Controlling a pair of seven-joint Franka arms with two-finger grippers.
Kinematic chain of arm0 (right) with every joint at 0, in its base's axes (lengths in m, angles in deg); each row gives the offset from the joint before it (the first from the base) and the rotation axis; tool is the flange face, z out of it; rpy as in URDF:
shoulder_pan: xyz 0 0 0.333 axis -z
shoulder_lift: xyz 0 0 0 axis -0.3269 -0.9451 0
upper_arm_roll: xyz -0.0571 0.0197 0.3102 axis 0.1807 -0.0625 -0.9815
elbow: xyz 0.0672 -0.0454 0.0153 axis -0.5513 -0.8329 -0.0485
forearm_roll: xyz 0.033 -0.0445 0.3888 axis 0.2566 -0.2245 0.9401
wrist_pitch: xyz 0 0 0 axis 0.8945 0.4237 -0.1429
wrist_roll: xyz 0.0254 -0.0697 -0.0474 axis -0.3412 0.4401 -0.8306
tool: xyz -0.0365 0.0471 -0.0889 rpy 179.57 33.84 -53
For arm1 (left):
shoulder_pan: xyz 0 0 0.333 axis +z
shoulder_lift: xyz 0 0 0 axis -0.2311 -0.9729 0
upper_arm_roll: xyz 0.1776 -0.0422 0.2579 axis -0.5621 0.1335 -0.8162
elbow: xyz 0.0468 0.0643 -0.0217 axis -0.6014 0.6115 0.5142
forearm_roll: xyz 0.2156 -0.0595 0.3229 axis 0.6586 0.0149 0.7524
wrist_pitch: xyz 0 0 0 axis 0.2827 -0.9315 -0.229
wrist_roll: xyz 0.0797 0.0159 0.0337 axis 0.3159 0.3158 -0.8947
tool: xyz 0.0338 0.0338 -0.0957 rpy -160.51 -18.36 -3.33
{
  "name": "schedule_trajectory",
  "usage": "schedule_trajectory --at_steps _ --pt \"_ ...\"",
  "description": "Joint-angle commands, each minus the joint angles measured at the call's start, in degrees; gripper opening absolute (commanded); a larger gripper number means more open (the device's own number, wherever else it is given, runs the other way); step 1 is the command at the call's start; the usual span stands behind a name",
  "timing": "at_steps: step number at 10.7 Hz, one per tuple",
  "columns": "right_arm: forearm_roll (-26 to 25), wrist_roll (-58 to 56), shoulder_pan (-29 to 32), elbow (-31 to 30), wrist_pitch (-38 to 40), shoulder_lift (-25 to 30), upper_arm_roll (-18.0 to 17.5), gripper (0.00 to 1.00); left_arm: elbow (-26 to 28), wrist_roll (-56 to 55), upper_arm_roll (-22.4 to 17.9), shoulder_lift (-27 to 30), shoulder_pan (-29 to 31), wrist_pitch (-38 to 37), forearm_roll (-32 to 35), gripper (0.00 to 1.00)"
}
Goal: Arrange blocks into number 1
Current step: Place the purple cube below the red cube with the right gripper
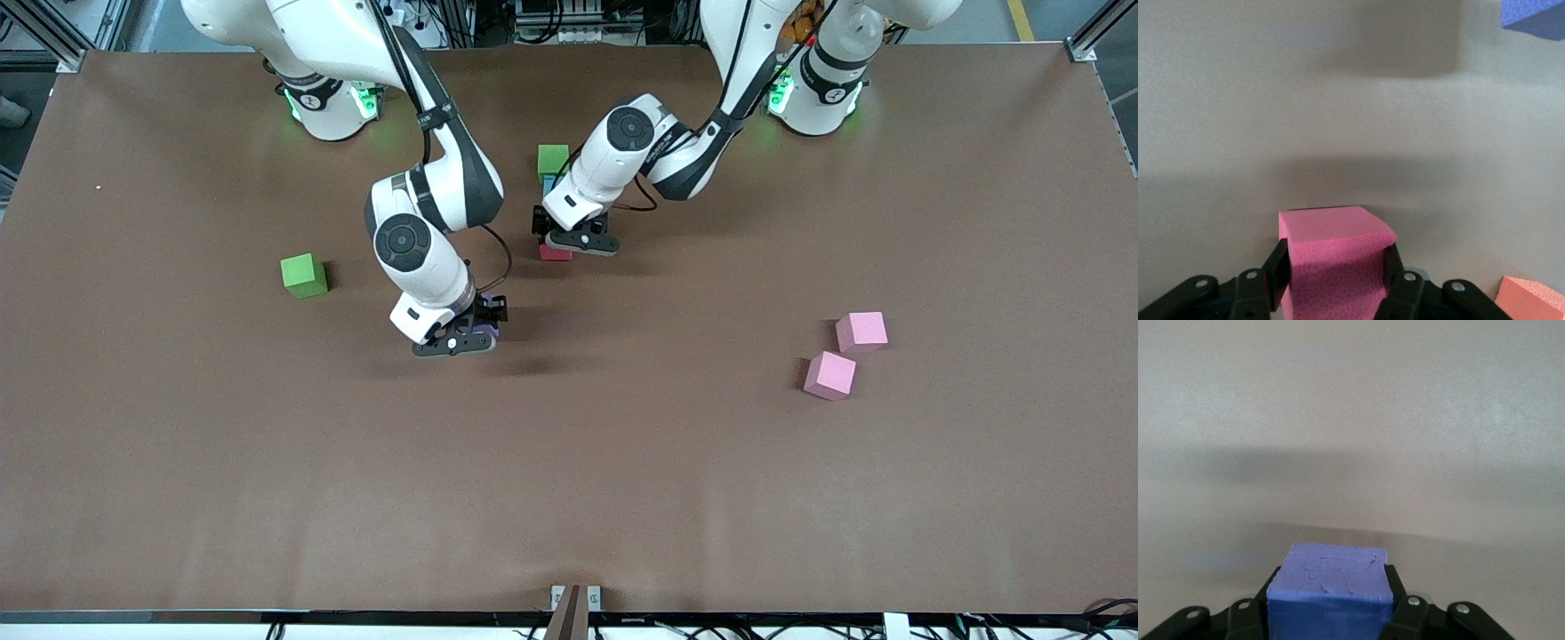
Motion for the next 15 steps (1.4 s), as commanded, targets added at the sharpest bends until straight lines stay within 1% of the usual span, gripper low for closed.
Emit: schedule_trajectory --at_steps 1,4,8,9,10,11,13,15 --pt "0.87 1.36 -0.39 0.37 0.8 0.22 0.01 0.0 2.18 0.04 0.99 0.69 0.8 2.59 1.35 0.0" --pt "0.87 3.48 -1.27 0.37 0.8 0.05 0.01 0.0 4.02 0.04 1.69 0.69 0.8 4.44 1.26 0.0" --pt "0.95 8.48 -2.94 1.25 0.09 -1.27 -0.07 0.0 4.03 -0.4 1.87 0.6 0.8 4.79 1.26 0.0" --pt "0.95 10.66 -3.72 1.69 0.09 -1.44 -0.34 0.0 4.03 -0.4 2.04 0.52 0.8 4.79 1.26 0.36" --pt "0.95 12.17 -3.99 2.3 0.09 -1.62 -0.51 0.0 4.03 -0.57 2.04 0.51 0.88 4.79 1.17 0.99" --pt "0.95 12.62 -4.17 2.48 0.01 -1.88 -1.12 0.0 4.03 -1.96 2.04 0.6 0.97 4.79 1.26 1.0" --pt "0.96 12.62 -4.17 2.57 0.01 -2.15 -1.22 0.0 4.12 -3.9 2.22 1.91 1.41 4.53 1.17 1.0" --pt "0.95 12.62 -4.17 2.57 0.01 -2.32 -1.13 0.0 5.87 -4.44 2.31 5.24 2.37 4.44 1.17 1.0"
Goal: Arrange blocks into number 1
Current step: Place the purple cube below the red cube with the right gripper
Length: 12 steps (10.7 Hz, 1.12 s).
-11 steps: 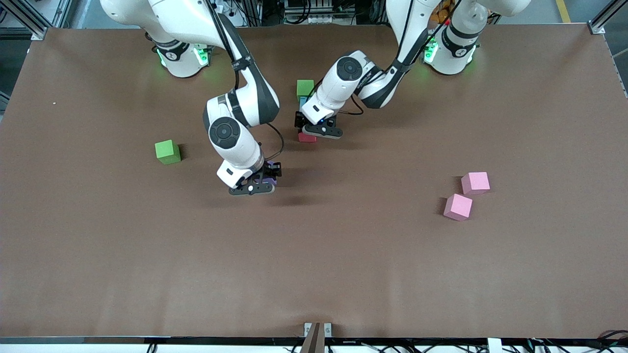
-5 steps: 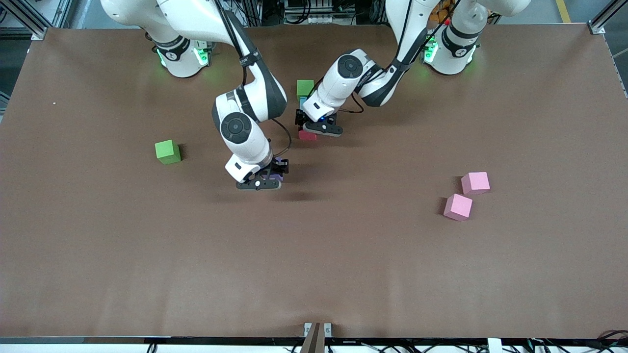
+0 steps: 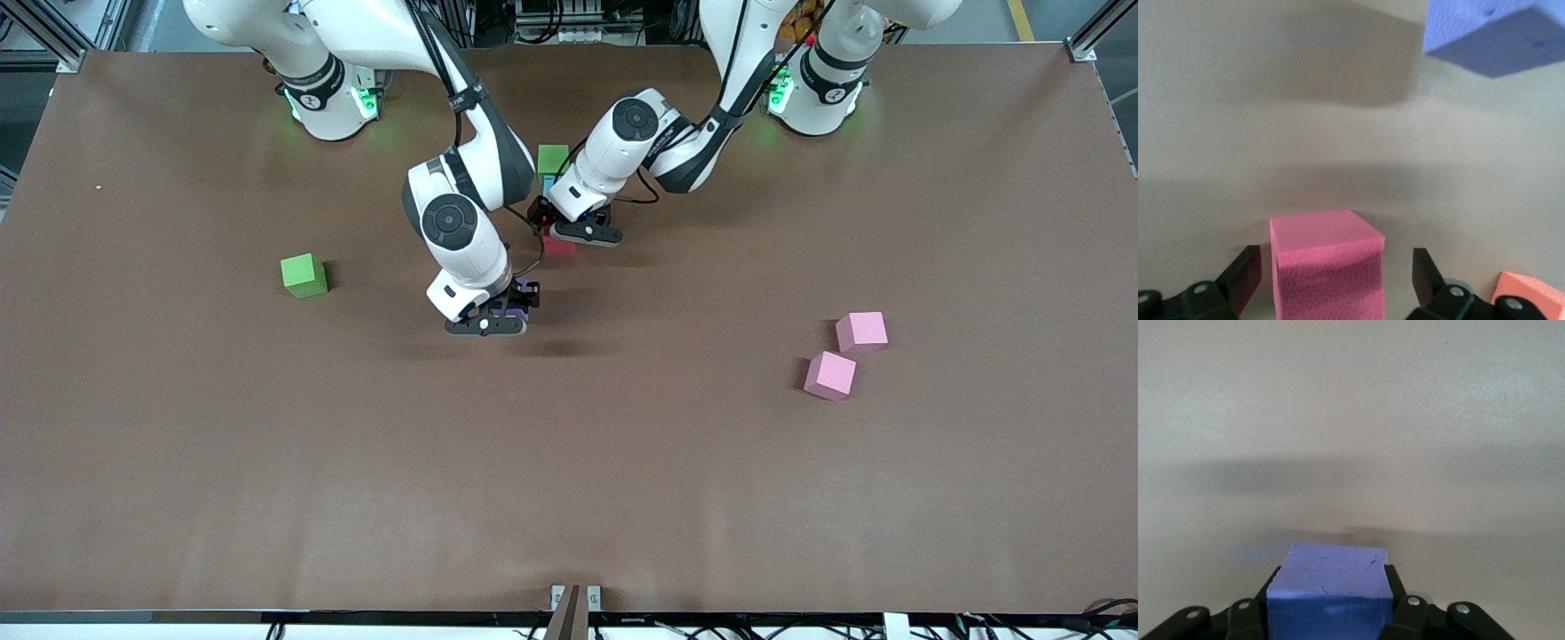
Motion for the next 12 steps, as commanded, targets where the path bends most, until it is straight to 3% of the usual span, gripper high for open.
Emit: schedule_trajectory --at_steps 1,4,6,9,12 --pt "0.94 0.78 0.0 1.28 0.04 -1.01 0.07 0.0 3.7 -2.14 0.92 6.31 3.0 -0.07 1.17 1.0" --pt "4.34 0.78 -0.95 1.46 -0.66 -1.27 -0.02 0.0 9.31 -2.05 1.36 14.65 6.87 -0.25 1.26 1.0" --pt "6.74 4.27 -5.16 1.46 -4.6 -3.46 -0.1 0.0 12.84 -1.61 1.36 20.1 12.3 -2.16 1.26 1.0" --pt "6.74 8.69 -11.32 1.19 -8.57 -6.37 -0.11 0.0 9.0 0.31 -0.3 23.55 20.74 -19.27 1.78 1.0" --pt "6.48 9.13 -14.84 -0.56 -7.96 -6.2 0.07 0.0 8.37 9.61 -5.04 24.34 24.18 -21.78 2.23 1.0"
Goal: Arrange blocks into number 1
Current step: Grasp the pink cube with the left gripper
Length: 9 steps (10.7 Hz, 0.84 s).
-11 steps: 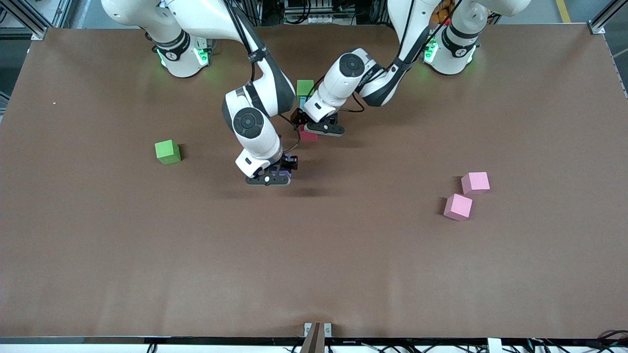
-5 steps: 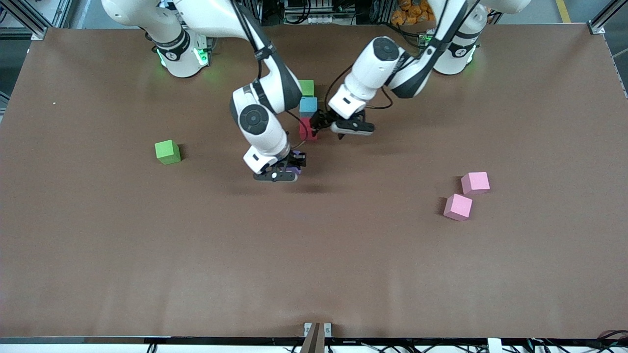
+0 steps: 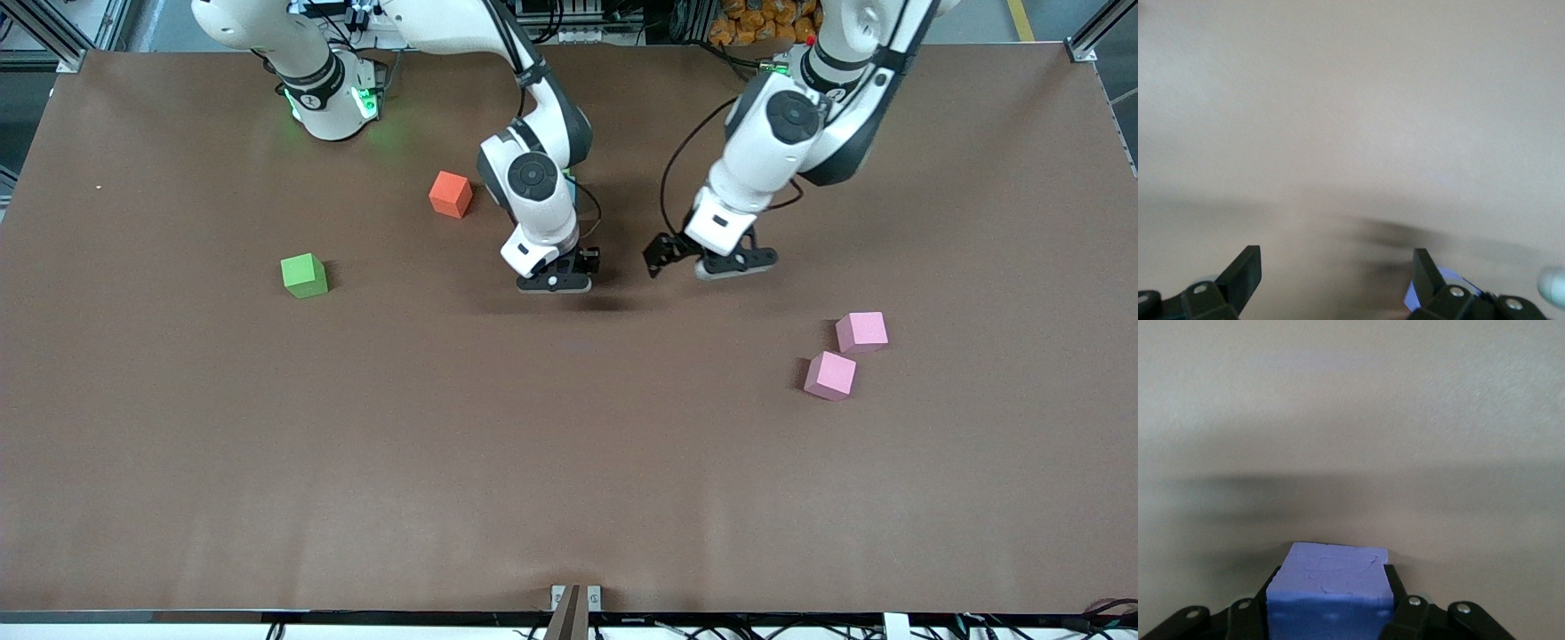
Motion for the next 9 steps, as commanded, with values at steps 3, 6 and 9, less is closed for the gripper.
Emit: schedule_trajectory --at_steps 3,6,9 --pt "0.31 0.28 -2.47 -2.39 1.3 0.36 0.64 0.0 -0.66 18.27 -7.23 1.3 5.51 -3.84 1.41 1.0" --pt "-1.7 0.28 -2.47 -2.48 3.14 0.71 0.91 0.0 -2.58 28.59 -11.3 0.95 5.6 -4.54 1.32 1.0" --pt "-3.72 0.28 -3.43 -3.45 4.03 1.06 2.75 0.0 -3.12 29.48 -11.39 0.86 5.95 -4.72 1.41 1.0"
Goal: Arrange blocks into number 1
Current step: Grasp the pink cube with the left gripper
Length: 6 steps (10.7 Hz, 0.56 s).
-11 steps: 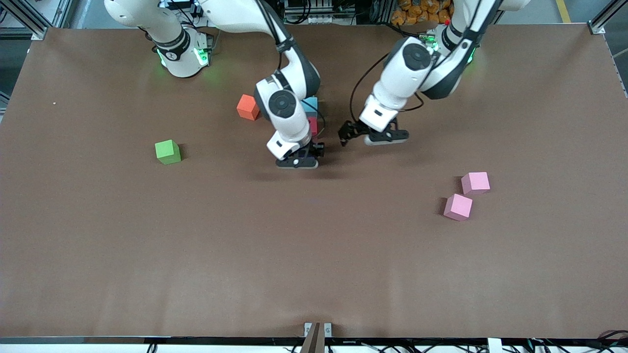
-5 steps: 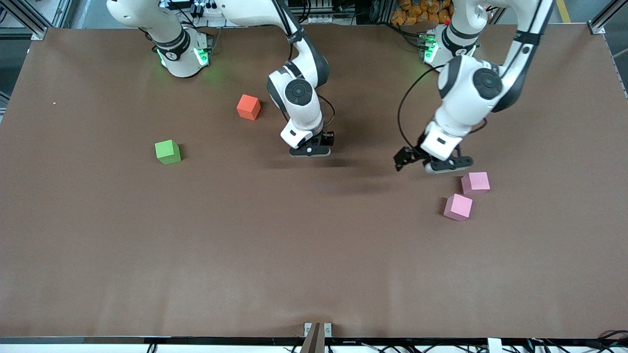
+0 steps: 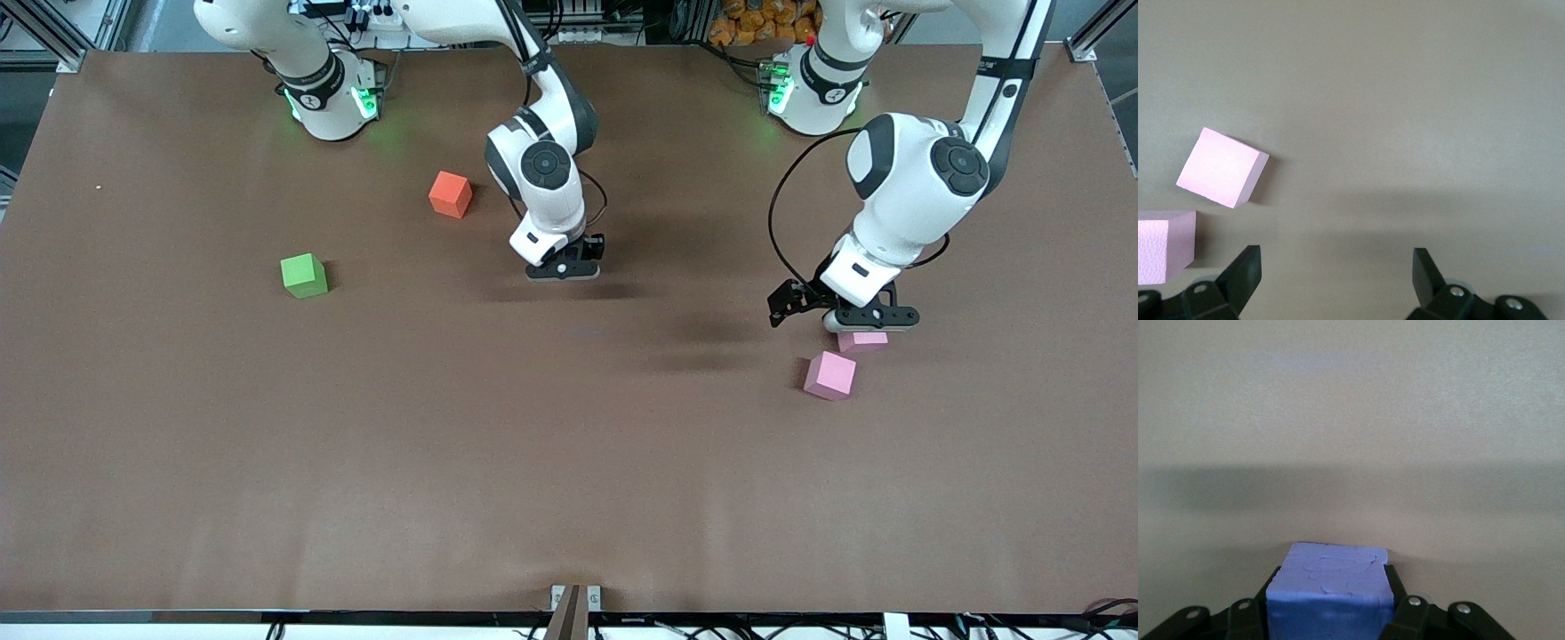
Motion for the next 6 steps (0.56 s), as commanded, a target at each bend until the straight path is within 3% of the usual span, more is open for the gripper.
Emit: schedule_trajectory --at_steps 1,6 --pt "-2.63 0.24 -1.48 -2.82 1.36 0.52 2.5 0.0 -0.37 1.95 -0.06 0.55 0.12 -1.35 1.25 1.0" --pt "-2.81 0.32 -2.79 -2.82 3.46 0.69 4.27 0.0 -0.73 4.42 -0.85 0.46 0.12 -1.35 1.16 1.0"
